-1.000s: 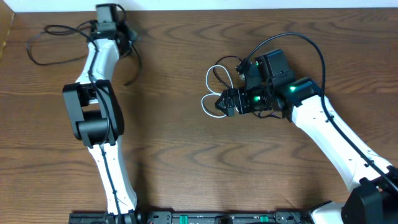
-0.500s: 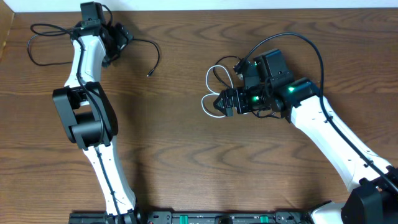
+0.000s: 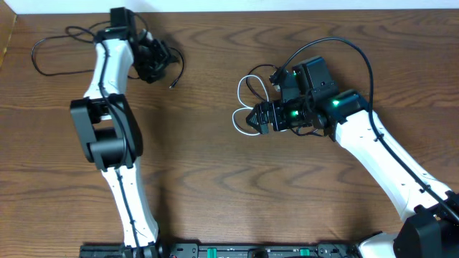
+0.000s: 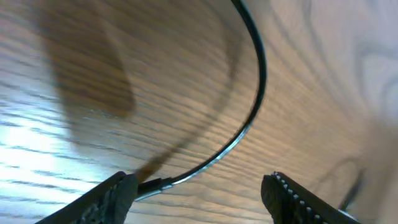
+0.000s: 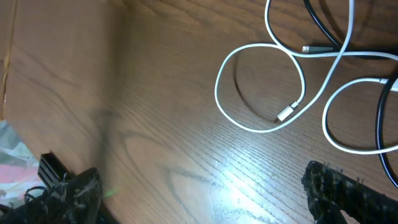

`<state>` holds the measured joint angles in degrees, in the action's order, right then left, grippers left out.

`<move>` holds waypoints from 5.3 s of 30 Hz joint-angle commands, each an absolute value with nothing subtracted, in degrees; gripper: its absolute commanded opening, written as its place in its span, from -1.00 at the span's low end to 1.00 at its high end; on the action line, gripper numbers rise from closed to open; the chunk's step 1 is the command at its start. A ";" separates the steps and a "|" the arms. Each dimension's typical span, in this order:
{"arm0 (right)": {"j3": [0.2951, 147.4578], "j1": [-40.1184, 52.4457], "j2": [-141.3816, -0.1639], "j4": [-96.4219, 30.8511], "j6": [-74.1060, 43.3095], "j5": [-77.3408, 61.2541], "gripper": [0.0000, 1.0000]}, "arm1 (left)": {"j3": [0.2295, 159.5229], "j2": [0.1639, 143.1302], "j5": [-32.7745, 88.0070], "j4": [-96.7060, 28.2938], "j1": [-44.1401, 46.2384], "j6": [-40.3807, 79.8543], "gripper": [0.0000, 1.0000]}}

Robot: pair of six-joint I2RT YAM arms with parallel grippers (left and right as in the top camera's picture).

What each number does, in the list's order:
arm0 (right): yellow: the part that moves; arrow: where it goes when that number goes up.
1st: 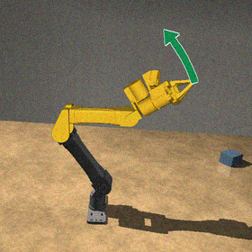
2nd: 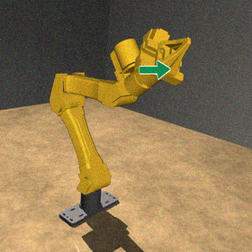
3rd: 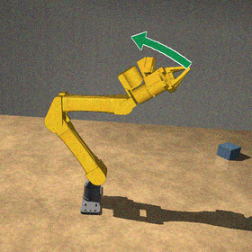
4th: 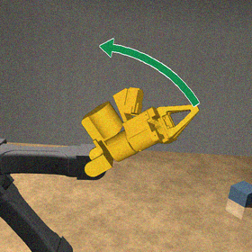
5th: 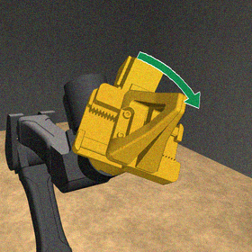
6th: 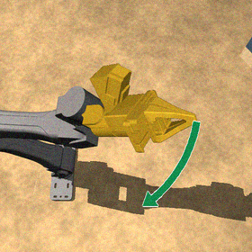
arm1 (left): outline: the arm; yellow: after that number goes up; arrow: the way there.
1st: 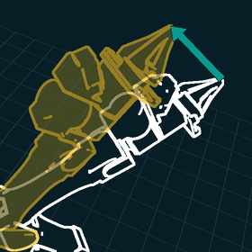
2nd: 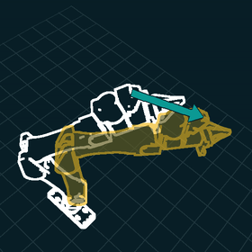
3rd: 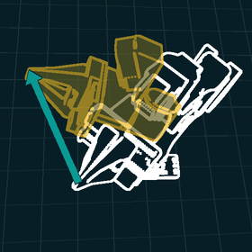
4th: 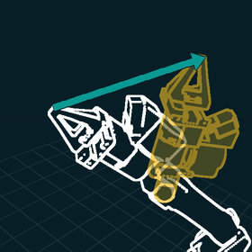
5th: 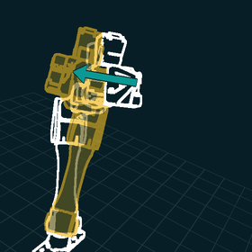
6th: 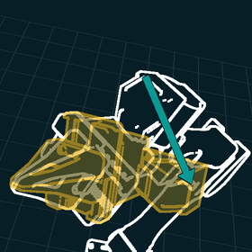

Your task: Untangle cables

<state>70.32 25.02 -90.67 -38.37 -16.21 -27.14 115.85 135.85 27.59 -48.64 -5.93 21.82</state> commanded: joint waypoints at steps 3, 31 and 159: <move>70.04 25.34 -90.04 -38.57 -15.59 -27.09 0.98 | 114.58 134.06 13.19 -49.04 -1.72 9.41 0.40; 70.04 25.34 -90.04 -38.35 -15.62 -27.09 0.99 | 114.52 137.27 8.54 -47.16 1.23 2.57 -0.13; 104.22 18.48 -133.12 -38.46 -8.14 -27.38 -0.13 | 89.43 89.49 11.07 -77.32 13.65 24.53 0.98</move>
